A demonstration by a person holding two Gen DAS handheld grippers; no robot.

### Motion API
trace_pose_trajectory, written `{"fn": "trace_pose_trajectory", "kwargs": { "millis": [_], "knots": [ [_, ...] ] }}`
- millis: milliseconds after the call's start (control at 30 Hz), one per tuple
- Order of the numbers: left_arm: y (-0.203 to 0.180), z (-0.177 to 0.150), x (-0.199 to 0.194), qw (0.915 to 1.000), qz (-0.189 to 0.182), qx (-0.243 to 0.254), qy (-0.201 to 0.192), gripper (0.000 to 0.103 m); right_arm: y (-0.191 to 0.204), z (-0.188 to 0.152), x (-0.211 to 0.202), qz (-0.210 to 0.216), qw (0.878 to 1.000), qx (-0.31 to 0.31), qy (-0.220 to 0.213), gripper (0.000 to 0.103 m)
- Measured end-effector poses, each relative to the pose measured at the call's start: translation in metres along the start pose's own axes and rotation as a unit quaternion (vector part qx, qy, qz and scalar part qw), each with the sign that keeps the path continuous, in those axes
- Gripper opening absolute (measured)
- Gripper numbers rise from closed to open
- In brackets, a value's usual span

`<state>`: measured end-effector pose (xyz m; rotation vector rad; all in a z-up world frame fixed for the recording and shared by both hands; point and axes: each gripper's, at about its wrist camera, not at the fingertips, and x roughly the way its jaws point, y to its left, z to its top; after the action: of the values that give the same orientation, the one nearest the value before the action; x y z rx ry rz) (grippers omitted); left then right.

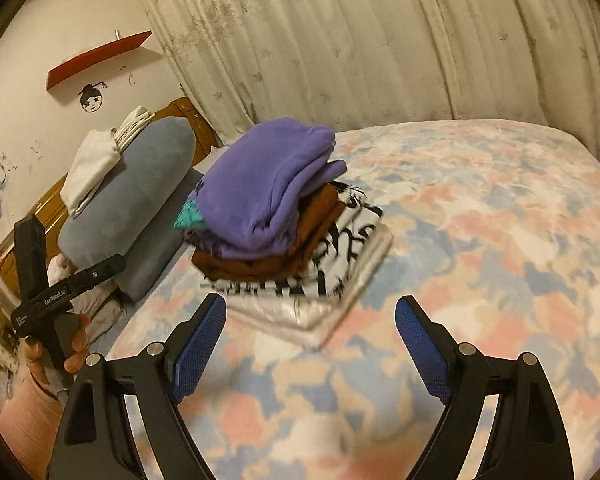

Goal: Fold large clothes

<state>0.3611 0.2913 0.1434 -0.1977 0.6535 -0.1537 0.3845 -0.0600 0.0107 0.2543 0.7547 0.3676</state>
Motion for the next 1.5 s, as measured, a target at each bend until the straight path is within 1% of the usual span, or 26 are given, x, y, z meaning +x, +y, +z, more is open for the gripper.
{"fn": "trace_pose_trajectory", "kwargs": {
  "millis": [133,167,200,233,267,367,467,567,667,800,900,967,1000,1033,1100,1200,1267,1400,1500],
  "knots": [
    [-0.036,-0.026,-0.034,0.9999,0.006,-0.002,0.011,0.103,0.0,-0.025,-0.078,-0.027,1.0,-0.013,-0.006,0.088],
    [-0.044,-0.033,-0.04,0.9999,0.005,-0.002,0.015,0.103,0.006,-0.03,-0.111,-0.034,0.999,-0.015,-0.006,0.088],
    [-0.054,-0.039,-0.047,0.9998,0.007,0.002,0.016,0.103,-0.001,-0.04,-0.121,-0.045,0.999,-0.014,-0.005,0.088],
    [-0.06,-0.044,-0.053,0.9998,0.01,0.005,0.015,0.103,0.0,-0.047,-0.15,-0.048,0.999,-0.012,-0.005,0.088],
    [-0.071,-0.053,-0.06,0.9997,0.014,0.013,0.014,0.103,-0.003,-0.055,-0.169,-0.052,0.999,-0.009,-0.004,0.088],
    [-0.095,-0.073,-0.076,0.9992,0.02,0.031,0.015,0.103,-0.015,-0.075,-0.212,-0.062,0.998,-0.001,0.0,0.088],
    [-0.124,-0.098,-0.094,0.9988,0.017,0.041,0.019,0.103,-0.031,-0.102,-0.248,-0.073,0.997,0.009,0.003,0.088],
    [-0.15,-0.121,-0.11,0.998,0.021,0.055,0.02,0.103,-0.036,-0.125,-0.293,-0.083,0.996,0.01,0.003,0.088],
    [-0.173,-0.142,-0.124,0.9973,0.02,0.069,0.014,0.103,-0.042,-0.156,-0.326,-0.097,0.995,0.011,0.007,0.088],
    [-0.211,-0.184,-0.144,0.9958,0.011,0.089,0.018,0.103,-0.043,-0.196,-0.358,-0.112,0.994,0.01,0.014,0.088],
    [-0.233,-0.216,-0.155,0.9945,0.023,0.1,0.02,0.103,-0.038,-0.23,-0.376,-0.118,0.993,0.011,0.023,0.088],
    [-0.242,-0.233,-0.159,0.9944,0.025,0.1,0.02,0.103,-0.032,-0.246,-0.378,-0.12,0.992,0.01,0.026,0.088],
    [-0.248,-0.246,-0.163,0.9944,0.028,0.098,0.026,0.103,-0.028,-0.258,-0.383,-0.122,0.992,0.007,0.024,0.09],
    [-0.249,-0.252,-0.164,0.9946,0.029,0.096,0.03,0.103,-0.022,-0.269,-0.389,-0.125,0.992,0.004,0.022,0.093],
    [-0.256,-0.27,-0.17,0.9949,0.029,0.087,0.041,0.103,-0.013,-0.287,-0.394,-0.13,0.991,0.001,0.021,0.093],
    [-0.263,-0.289,-0.176,0.9945,0.038,0.084,0.051,0.103,-0.004,-0.314,-0.406,-0.125,0.992,0.005,0.023,0.094],
    [-0.263,-0.294,-0.179,0.9941,0.046,0.082,0.054,0.103,0.002,-0.33,-0.412,-0.127,0.991,0.014,0.024,0.094],
    [-0.266,-0.306,-0.188,0.9941,0.055,0.076,0.055,0.103,0.014,-0.355,-0.425,-0.125,0.991,0.027,0.022,0.094],
    [-0.266,-0.31,-0.19,0.9935,0.059,0.073,0.064,0.103,0.019,-0.364,-0.433,-0.131,0.991,0.027,0.018,0.094]
  ]
}}
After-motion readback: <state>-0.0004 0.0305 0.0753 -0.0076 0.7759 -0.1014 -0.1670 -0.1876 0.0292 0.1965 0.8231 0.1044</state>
